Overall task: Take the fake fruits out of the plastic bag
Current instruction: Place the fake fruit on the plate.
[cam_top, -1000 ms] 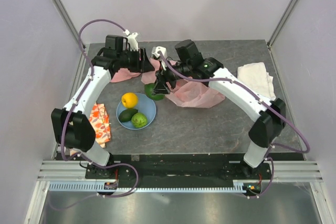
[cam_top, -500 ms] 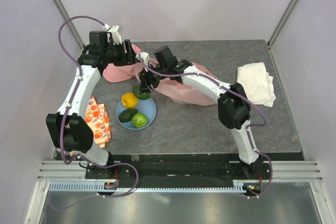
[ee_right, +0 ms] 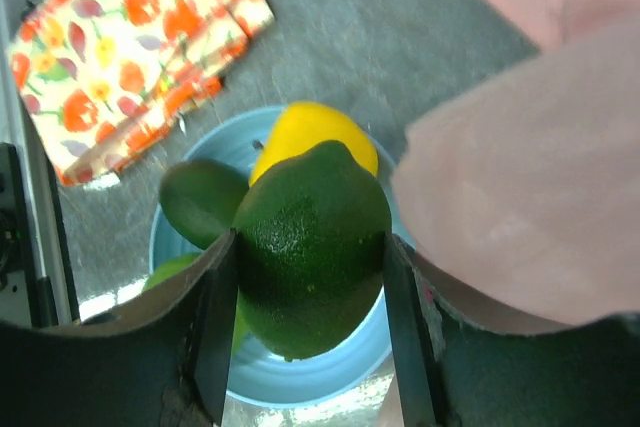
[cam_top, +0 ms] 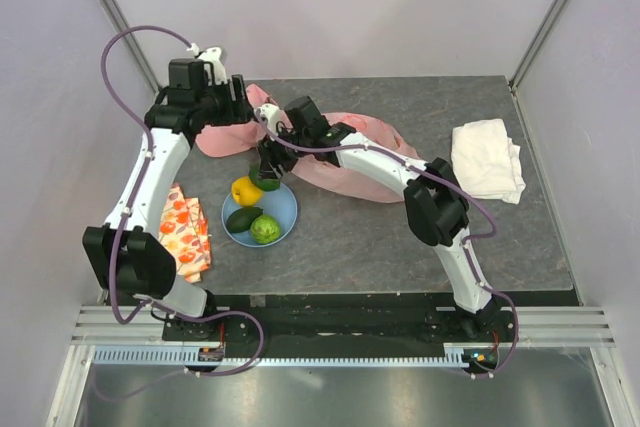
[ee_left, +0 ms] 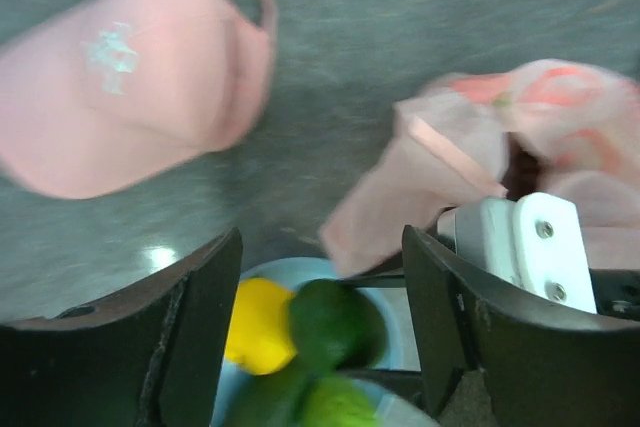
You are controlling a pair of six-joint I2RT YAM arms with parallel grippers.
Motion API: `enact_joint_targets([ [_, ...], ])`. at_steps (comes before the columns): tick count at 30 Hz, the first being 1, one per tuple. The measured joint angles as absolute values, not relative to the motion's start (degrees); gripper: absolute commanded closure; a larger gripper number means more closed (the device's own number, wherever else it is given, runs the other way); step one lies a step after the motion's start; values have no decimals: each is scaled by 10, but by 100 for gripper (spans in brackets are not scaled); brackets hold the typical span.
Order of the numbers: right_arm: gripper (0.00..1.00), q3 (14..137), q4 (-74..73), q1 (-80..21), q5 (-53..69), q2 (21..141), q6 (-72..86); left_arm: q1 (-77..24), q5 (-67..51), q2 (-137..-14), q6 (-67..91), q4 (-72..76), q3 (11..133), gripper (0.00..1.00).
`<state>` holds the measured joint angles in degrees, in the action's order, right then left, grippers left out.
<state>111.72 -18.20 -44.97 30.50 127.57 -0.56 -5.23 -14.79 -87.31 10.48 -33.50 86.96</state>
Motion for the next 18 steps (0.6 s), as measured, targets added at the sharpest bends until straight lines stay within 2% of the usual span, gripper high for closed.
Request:
enact_joint_targets([
  [5, 56, 1066, -208, -451, 289, 1276, 17, -117, -6, -868, 29, -330, 887, 24],
  [12, 56, 1059, -223, -454, 276, 1279, 22, -93, 12, -850, 45, -318, 860, 24],
  [15, 51, 1072, -222, -455, 271, 1296, 24, -76, -3, -843, 58, -319, 853, 24],
  [18, 39, 1079, -221, -455, 267, 1319, 29, -72, -14, -835, 63, -318, 853, 24],
])
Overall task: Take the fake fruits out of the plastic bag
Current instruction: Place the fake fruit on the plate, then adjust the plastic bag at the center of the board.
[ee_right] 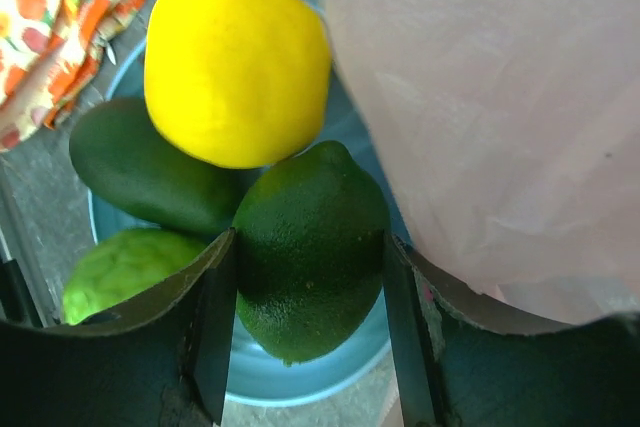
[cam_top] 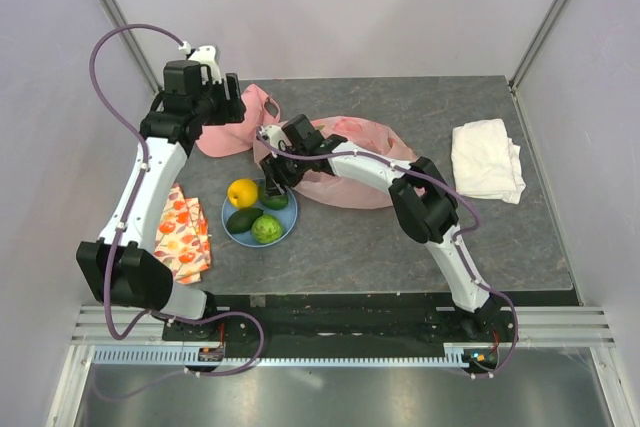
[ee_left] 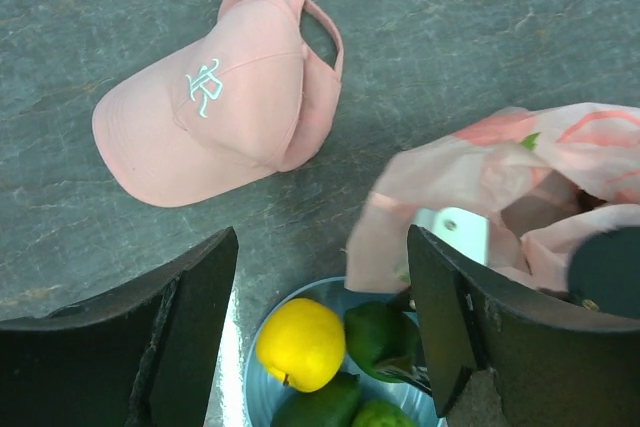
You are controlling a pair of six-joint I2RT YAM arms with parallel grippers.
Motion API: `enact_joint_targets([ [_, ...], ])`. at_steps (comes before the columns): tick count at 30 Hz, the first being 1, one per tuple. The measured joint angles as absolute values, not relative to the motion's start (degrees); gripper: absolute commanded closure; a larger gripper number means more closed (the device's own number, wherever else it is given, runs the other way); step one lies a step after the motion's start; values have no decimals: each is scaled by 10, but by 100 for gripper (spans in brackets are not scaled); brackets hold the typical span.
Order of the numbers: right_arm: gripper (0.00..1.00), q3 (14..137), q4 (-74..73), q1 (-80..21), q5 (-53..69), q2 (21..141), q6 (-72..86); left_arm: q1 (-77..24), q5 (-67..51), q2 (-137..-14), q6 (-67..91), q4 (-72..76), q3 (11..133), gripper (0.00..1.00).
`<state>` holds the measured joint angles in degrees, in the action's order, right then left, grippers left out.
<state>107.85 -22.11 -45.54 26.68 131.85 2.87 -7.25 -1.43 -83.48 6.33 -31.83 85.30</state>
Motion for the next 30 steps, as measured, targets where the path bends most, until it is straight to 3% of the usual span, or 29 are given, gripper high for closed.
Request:
enact_joint_targets([
  [3, 24, 1087, -214, -455, 264, 1326, 36, -72, -25, -825, 65, -318, 853, 24],
  [4, 2, 1088, -214, -455, 259, 1326, 37, -72, -30, -822, 65, -317, 853, 23],
  [11, 2, 1071, -237, -446, 252, 1300, 31, -72, -75, -820, 71, -316, 853, 22],
  [24, 2, 1011, -314, -326, 326, 1043, 22, -75, -229, -818, 70, -313, 794, 18],
  [30, 2, 936, -322, -325, 269, 1036, -12, -98, -253, -857, 55, -312, 802, 21],
])
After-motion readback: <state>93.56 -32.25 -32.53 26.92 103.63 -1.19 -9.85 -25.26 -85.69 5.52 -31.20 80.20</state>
